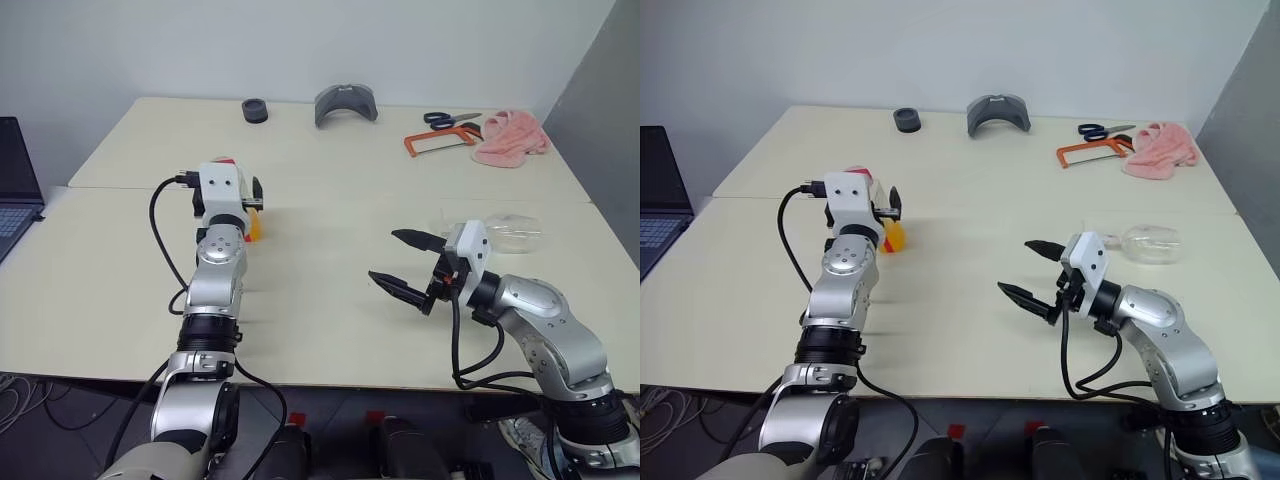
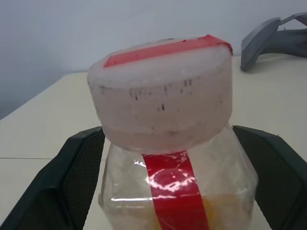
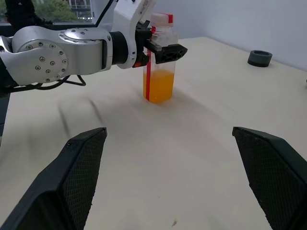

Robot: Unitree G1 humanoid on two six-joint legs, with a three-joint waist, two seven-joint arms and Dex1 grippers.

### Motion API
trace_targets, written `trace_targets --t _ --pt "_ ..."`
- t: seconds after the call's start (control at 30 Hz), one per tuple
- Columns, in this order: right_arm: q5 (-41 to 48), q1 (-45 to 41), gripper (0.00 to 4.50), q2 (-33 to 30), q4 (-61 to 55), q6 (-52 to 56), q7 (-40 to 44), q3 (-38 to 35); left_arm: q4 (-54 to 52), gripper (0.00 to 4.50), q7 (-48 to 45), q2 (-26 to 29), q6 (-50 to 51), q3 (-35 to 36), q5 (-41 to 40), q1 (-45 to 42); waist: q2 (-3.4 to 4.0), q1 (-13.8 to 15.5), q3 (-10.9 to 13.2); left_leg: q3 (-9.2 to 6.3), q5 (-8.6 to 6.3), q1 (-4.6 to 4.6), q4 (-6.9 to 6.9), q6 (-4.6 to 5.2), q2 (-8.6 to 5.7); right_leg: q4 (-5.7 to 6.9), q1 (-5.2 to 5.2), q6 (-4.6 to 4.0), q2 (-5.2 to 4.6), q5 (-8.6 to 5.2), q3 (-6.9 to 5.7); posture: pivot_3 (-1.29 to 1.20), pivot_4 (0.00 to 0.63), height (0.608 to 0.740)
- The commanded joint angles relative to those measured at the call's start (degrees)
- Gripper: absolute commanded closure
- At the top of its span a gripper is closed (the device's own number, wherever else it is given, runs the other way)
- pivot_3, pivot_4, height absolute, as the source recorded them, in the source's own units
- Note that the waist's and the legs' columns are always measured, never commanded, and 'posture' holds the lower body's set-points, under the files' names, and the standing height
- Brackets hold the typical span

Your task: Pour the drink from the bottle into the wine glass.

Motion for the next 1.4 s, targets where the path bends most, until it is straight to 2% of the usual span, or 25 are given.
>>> trace_targets --t 0.03,0.07,0.17,0.33,0.4,0.63,0.77,0.97,1.17,1.4 --pt "0.49 -0.77 0.0 -0.54 -0.77 0.09 0.43 -0.69 -1.34 0.01 -0.32 0.24 -0.57 -0.47 0.51 -1.5 0.0 0.0 0.0 0.0 0.0 0.0 0.0 0.0 0.0 0.0 0.0 0.0 0.0 0.0 0.0 0.0 0.15 0.74" --pt "0.47 -0.77 0.0 -0.57 -0.75 0.1 0.45 -0.68 -1.41 0.01 -0.35 0.25 -0.58 -0.5 0.5 -1.47 0.0 0.0 0.0 0.0 0.0 0.0 0.0 -0.01 0.0 0.0 0.0 0.0 0.0 0.0 0.0 0.0 0.15 0.74" --pt "0.37 -0.92 0.0 -0.65 -0.43 0.07 0.58 -0.64 -1.39 0.64 -0.37 0.33 -0.79 -0.58 0.51 -1.56 0.0 -0.01 0.0 0.0 0.0 0.0 0.0 -0.01 0.0 0.0 0.0 0.0 -0.01 0.0 0.0 0.0 0.15 0.74" --pt "0.47 -0.93 0.0 -0.68 -0.49 0.12 0.6 -0.61 -1.82 2.23 -0.56 0.21 -1.06 -0.68 0.48 -1.37 0.0 0.0 0.0 0.0 0.0 0.0 0.0 -0.01 0.0 0.0 0.0 0.0 0.0 0.0 0.0 0.0 0.15 0.74" --pt "0.46 -0.97 0.0 -0.65 -0.49 0.09 0.57 -0.58 -2.09 2.7 -0.68 0.11 -1.22 -0.78 0.38 -1.2 -0.01 0.01 0.0 0.0 0.0 -0.01 0.0 -0.01 0.0 0.0 -0.01 0.0 0.0 0.0 0.0 0.0 0.15 0.74" --pt "0.41 -0.79 0.0 -0.65 -0.9 -0.09 0.47 -0.62 -3.44 2.76 -3.11 0.02 -3.96 -1.02 -0.94 -0.27 -0.01 0.0 0.01 0.0 0.01 -0.02 0.0 -0.01 0.0 0.0 -0.01 0.0 -0.01 0.0 0.0 0.0 0.15 0.74" --pt "-0.03 -0.68 0.0 -0.84 -1.3 -0.54 0.48 -0.54 -4.76 2.76 -8.45 -0.38 -6.66 -1.07 -4.19 0.42 -0.01 0.01 0.0 0.01 0.02 -0.03 0.0 -0.04 0.01 0.0 -0.01 0.0 -0.01 0.0 0.0 0.0 0.15 0.74" --pt "1.01 0.75 0.0 -2.09 -3.53 0.53 -0.25 -2.25 -6.63 2.77 -28.83 -0.56 -6.92 -3.57 -14.82 1.54 -0.01 0.02 0.0 0.07 0.07 -0.08 0.03 -0.12 0.01 -0.01 -0.01 0.0 -0.04 0.0 -0.05 0.0 0.15 0.74" --pt "7.39 0.75 0.0 -3.75 -10.06 8.06 -4.12 -7.28 -13.09 2.78 -57.37 3.46 0.54 -11.39 -25.76 4.42 0.0 -0.18 0.01 0.1 0.08 -0.08 0.01 -0.15 0.01 -0.03 -0.02 -0.01 0.01 0.0 -0.03 0.0 0.15 0.74" --pt "15.28 -2.97 0.0 -3.62 -16.91 18.82 -12.2 -9.91 -10.12 2.78 -70.34 5.16 -0.18 -15.81 -25.28 1.86 0.01 -0.21 0.01 0.06 -0.03 -0.05 0.02 0.06 0.0 -0.02 -0.02 -0.01 0.1 -0.01 0.01 0.0 0.15 0.74"
